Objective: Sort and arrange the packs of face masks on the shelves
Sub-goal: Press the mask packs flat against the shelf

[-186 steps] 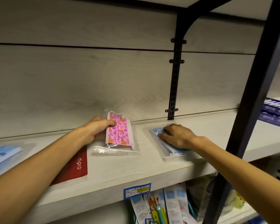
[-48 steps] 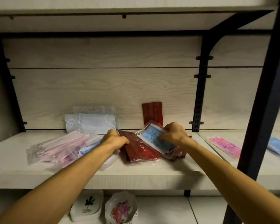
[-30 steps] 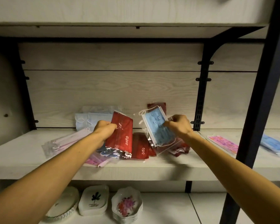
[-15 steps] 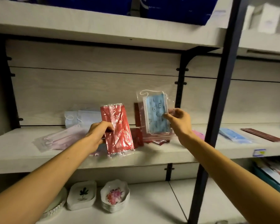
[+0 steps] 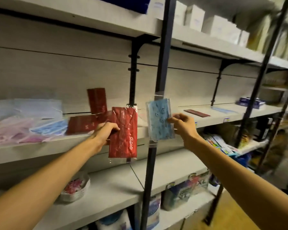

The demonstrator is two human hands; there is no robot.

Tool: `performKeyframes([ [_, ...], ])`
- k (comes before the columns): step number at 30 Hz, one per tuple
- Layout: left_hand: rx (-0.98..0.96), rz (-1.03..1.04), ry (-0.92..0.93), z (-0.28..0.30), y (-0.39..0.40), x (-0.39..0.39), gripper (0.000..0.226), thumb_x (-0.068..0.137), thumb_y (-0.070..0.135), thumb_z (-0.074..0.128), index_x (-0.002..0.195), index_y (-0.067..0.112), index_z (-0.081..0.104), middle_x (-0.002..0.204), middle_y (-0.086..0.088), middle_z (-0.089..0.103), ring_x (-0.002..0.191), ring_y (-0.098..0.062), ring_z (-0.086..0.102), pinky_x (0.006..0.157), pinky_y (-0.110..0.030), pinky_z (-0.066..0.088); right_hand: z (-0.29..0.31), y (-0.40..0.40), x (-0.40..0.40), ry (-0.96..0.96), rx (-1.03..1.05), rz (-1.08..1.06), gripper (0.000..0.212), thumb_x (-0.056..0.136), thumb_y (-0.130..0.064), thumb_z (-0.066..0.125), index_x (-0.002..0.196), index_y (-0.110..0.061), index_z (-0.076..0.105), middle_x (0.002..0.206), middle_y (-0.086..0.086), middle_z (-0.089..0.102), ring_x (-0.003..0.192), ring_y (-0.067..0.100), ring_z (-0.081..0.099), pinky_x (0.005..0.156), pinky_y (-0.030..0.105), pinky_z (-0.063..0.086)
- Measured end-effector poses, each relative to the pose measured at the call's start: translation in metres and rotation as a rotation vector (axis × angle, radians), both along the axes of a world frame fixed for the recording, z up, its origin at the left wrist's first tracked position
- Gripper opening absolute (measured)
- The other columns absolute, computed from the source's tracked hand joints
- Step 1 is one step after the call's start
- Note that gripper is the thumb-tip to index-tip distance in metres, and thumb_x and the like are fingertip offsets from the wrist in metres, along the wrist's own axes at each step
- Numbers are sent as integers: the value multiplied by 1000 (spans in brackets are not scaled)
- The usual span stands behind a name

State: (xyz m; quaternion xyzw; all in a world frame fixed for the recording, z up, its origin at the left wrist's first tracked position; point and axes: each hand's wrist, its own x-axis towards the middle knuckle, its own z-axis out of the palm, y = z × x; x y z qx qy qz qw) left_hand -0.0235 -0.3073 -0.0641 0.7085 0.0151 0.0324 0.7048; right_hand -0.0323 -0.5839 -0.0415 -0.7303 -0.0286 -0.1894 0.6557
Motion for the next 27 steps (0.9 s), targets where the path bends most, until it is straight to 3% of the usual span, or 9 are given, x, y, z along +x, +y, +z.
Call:
performKeyframes([
  [2, 71, -38, -1, 1, -24, 2, 8, 85, 12, 63, 79, 18, 63, 79, -4, 66, 78, -21, 62, 75, -35, 50, -2, -27, -3, 14, -1, -24, 9, 88, -6, 69, 82, -11, 66, 101, 19, 74, 100, 37, 70, 89, 52, 57],
  [6, 183, -113, -3, 3, -81, 16, 8, 91, 12, 61, 84, 15, 63, 86, -6, 69, 81, -19, 64, 71, -30, 49, -11, -86, -4, 65, -58, -68, 6, 88, -5, 71, 94, -5, 69, 91, 15, 74, 85, 30, 71, 70, 37, 58],
  [9, 208, -163, 9, 3, -130, 33, 8, 91, 11, 60, 86, 11, 66, 80, -9, 71, 67, -17, 65, 61, -24, 50, -20, -130, 7, 99, -92, -132, 6, 86, -7, 73, 90, -11, 73, 89, 16, 75, 77, 27, 69, 69, 39, 59],
  [13, 250, -194, 34, 2, -196, 59, 7, 91, 8, 61, 93, 4, 67, 83, -16, 71, 70, -24, 65, 65, -29, 51, -27, -187, 28, 129, -105, -160, 8, 86, -6, 73, 93, -10, 74, 76, 7, 69, 61, 14, 59, 45, 16, 45],
  [16, 294, -192, 56, 3, -241, 80, 7, 92, 8, 60, 89, 4, 65, 85, -17, 72, 69, -25, 66, 63, -28, 54, -33, -228, 48, 159, -89, -128, 8, 88, -5, 71, 90, -13, 72, 73, 3, 67, 55, 9, 58, 41, 13, 42],
  [18, 277, -172, 78, 3, -266, 95, 8, 91, 7, 61, 94, 0, 66, 90, -21, 75, 75, -29, 70, 73, -38, 60, -37, -253, 62, 180, -63, -92, 8, 90, -4, 69, 92, -11, 72, 74, 4, 68, 48, 4, 59, 39, 15, 42],
  [20, 238, -110, 80, 2, -289, 109, 9, 91, 5, 62, 96, 0, 66, 81, -19, 74, 66, -28, 70, 67, -37, 60, -42, -276, 77, 205, -16, -64, 8, 90, -3, 67, 90, -10, 72, 76, 8, 69, 43, 3, 60, 39, 17, 43],
  [22, 210, -48, 75, 3, -309, 121, 9, 92, 6, 62, 99, 1, 65, 76, -15, 72, 59, -24, 68, 57, -28, 57, -45, -297, 95, 245, 49, -50, 7, 91, -2, 66, 91, -6, 72, 86, 13, 71, 51, 13, 64, 40, 20, 45],
  [27, 167, 63, 95, 9, -339, 152, 14, 92, 10, 61, 103, 2, 65, 80, -16, 72, 68, -28, 69, 70, -37, 59, -44, -335, 142, 339, 258, 11, 22, 94, -3, 62, 115, 3, 66, 103, 19, 68, 76, 26, 69, 42, 29, 55],
])
